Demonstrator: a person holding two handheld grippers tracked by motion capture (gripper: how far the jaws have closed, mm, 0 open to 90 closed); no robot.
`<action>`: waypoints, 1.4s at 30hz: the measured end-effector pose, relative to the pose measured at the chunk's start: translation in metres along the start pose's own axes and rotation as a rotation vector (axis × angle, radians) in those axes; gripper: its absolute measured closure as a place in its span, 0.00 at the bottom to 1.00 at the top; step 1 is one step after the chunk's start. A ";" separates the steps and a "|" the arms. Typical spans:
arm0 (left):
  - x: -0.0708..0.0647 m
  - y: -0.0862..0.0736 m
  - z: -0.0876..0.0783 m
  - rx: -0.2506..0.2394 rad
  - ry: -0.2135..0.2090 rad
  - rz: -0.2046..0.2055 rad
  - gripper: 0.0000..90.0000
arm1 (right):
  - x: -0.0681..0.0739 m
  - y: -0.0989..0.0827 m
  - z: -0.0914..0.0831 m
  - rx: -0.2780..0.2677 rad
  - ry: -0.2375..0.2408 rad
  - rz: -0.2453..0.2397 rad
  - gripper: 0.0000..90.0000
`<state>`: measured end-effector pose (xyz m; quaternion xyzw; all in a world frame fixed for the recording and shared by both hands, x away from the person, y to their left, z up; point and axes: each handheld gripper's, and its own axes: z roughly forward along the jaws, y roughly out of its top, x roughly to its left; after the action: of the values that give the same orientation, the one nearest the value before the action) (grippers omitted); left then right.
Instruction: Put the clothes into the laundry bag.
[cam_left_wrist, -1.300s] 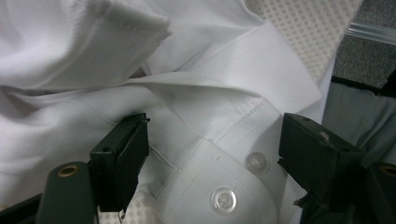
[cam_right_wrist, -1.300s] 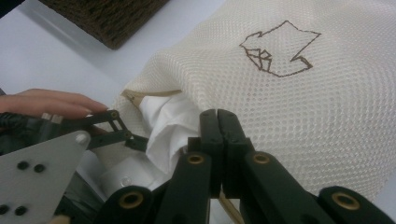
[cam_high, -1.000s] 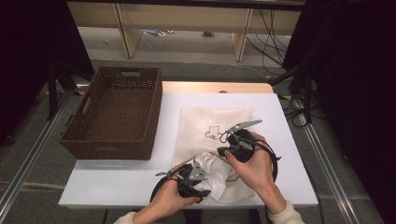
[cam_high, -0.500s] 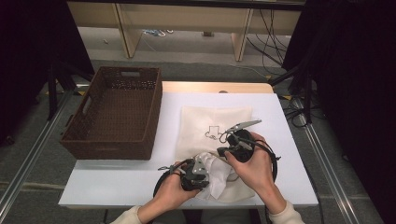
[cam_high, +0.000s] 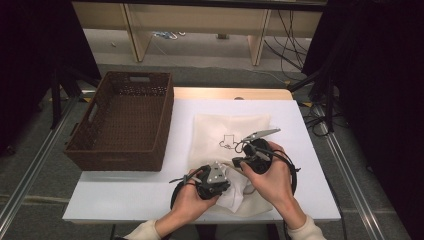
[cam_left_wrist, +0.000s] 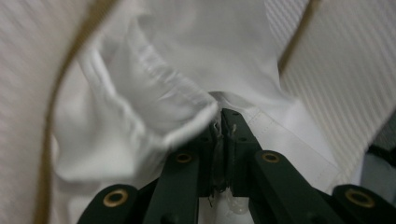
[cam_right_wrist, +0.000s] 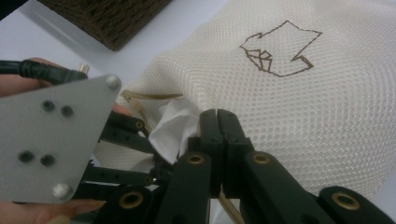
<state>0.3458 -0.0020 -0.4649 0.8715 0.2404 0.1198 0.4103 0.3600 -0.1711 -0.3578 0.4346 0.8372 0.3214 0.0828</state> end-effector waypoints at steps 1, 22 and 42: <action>-0.001 0.001 0.001 -0.007 0.000 -0.034 0.93 | 0.000 0.000 0.000 -0.005 0.001 0.009 1.00; 0.010 0.000 0.024 -0.085 0.064 -0.025 0.73 | -0.003 0.000 0.001 -0.009 -0.002 0.031 1.00; -0.020 -0.021 -0.005 0.025 0.001 0.152 0.47 | -0.001 0.000 0.001 -0.002 -0.006 0.023 1.00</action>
<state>0.3201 0.0027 -0.4780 0.8923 0.1752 0.1479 0.3888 0.3608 -0.1719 -0.3589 0.4452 0.8316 0.3216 0.0822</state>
